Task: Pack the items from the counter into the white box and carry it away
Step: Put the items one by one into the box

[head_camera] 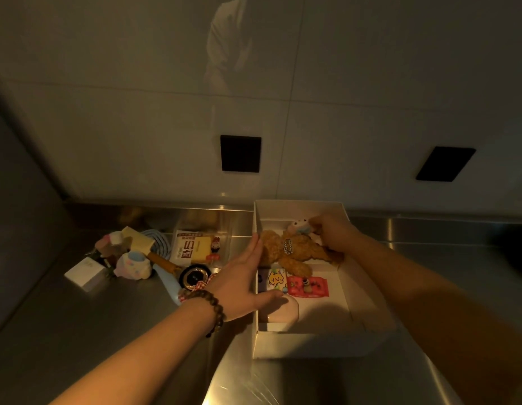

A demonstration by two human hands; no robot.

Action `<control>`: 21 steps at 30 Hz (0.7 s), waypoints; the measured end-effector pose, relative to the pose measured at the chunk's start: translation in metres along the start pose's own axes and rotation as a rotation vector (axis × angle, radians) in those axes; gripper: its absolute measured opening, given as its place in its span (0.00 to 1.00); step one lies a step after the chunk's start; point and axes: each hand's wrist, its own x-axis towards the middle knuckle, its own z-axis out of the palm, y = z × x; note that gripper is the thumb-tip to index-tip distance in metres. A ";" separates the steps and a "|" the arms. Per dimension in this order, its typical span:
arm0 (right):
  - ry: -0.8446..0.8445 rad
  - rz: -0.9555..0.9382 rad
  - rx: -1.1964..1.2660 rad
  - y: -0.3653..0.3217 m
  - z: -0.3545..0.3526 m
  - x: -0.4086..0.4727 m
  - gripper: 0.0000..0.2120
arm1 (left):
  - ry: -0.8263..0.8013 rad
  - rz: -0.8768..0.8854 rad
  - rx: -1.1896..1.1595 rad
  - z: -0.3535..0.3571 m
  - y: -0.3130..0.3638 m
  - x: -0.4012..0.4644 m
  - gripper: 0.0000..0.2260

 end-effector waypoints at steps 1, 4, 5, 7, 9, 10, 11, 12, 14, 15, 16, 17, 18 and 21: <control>0.006 0.004 0.035 -0.002 -0.002 -0.003 0.12 | -0.003 -0.002 -0.008 0.000 0.000 0.000 0.43; 0.073 -0.099 0.052 -0.018 -0.003 -0.020 0.16 | -0.017 -0.021 -0.024 -0.001 0.001 -0.002 0.45; 0.096 -0.134 0.089 -0.026 -0.002 -0.026 0.17 | -0.014 -0.025 -0.017 -0.002 0.000 -0.002 0.47; 0.121 -0.181 0.173 -0.043 0.003 -0.039 0.18 | 0.000 -0.020 0.012 -0.004 0.000 -0.004 0.47; 0.130 -0.232 0.193 -0.063 0.008 -0.051 0.19 | 0.017 -0.007 0.027 -0.008 -0.003 -0.008 0.46; 0.128 -0.270 0.181 -0.074 0.011 -0.056 0.19 | 0.025 -0.012 0.024 -0.011 -0.007 -0.012 0.45; 0.131 -0.305 0.164 -0.086 0.013 -0.061 0.19 | 0.038 -0.032 0.014 -0.014 -0.013 -0.016 0.44; 0.141 -0.334 0.146 -0.098 0.015 -0.065 0.19 | 0.059 -0.065 0.002 -0.019 -0.022 -0.022 0.44; 0.125 -0.365 0.139 -0.122 0.022 -0.071 0.19 | 0.130 -0.135 -0.003 -0.030 -0.045 -0.038 0.43; 0.115 -0.377 0.121 -0.136 0.027 -0.072 0.19 | 0.172 -0.164 0.007 -0.037 -0.059 -0.047 0.42; 0.103 -0.391 0.097 -0.149 0.032 -0.072 0.19 | 0.212 -0.190 0.023 -0.044 -0.073 -0.058 0.40; 0.088 -0.404 0.088 -0.163 0.039 -0.072 0.19 | 0.247 -0.216 0.034 -0.050 -0.088 -0.069 0.38; 0.072 -0.413 0.092 -0.177 0.048 -0.072 0.19 | 0.281 -0.245 0.028 -0.056 -0.103 -0.080 0.35; 0.018 -0.422 0.104 -0.214 0.084 -0.069 0.19 | 0.391 -0.380 -0.044 -0.072 -0.146 -0.115 0.25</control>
